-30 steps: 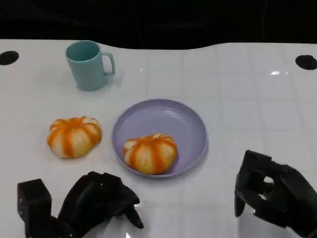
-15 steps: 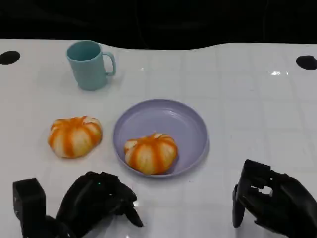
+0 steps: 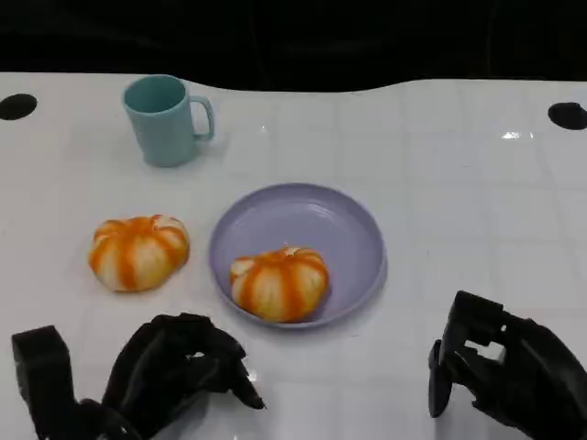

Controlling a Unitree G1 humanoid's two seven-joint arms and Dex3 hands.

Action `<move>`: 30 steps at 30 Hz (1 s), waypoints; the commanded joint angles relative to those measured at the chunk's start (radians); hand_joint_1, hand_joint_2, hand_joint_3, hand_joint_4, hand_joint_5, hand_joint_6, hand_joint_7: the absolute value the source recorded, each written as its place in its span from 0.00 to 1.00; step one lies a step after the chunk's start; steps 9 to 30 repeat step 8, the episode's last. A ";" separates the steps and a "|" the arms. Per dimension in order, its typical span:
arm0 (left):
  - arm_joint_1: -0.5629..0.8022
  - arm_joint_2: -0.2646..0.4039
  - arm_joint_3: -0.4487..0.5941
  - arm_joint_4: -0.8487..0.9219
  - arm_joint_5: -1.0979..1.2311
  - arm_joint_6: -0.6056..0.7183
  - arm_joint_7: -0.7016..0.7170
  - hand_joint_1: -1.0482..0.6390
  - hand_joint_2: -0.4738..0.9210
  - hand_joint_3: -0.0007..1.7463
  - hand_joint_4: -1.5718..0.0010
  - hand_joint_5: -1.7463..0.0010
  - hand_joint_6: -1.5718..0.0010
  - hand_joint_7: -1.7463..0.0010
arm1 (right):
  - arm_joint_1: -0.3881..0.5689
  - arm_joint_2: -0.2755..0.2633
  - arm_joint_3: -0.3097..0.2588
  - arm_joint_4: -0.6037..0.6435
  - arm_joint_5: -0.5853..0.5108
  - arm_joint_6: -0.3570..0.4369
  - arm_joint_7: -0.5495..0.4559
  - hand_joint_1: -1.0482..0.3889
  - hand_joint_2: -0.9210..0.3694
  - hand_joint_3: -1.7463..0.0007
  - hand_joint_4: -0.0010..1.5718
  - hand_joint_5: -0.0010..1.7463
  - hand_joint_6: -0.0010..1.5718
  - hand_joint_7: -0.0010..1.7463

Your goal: Grasp the bread from the table and place it into the plate.

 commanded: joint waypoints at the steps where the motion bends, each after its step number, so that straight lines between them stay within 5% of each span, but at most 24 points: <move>1: 0.013 -0.003 0.022 -0.035 -0.031 0.052 0.031 0.04 0.75 0.00 0.05 0.65 0.00 0.85 | 0.001 -0.003 -0.024 -0.013 0.012 0.013 0.001 0.37 0.00 0.81 0.42 1.00 0.34 0.99; 30: 0.018 -0.009 0.031 -0.067 -0.048 0.116 0.052 0.02 0.73 0.00 0.00 0.70 0.00 0.82 | 0.000 0.001 -0.035 -0.019 0.020 0.029 0.008 0.37 0.00 0.81 0.41 1.00 0.34 0.98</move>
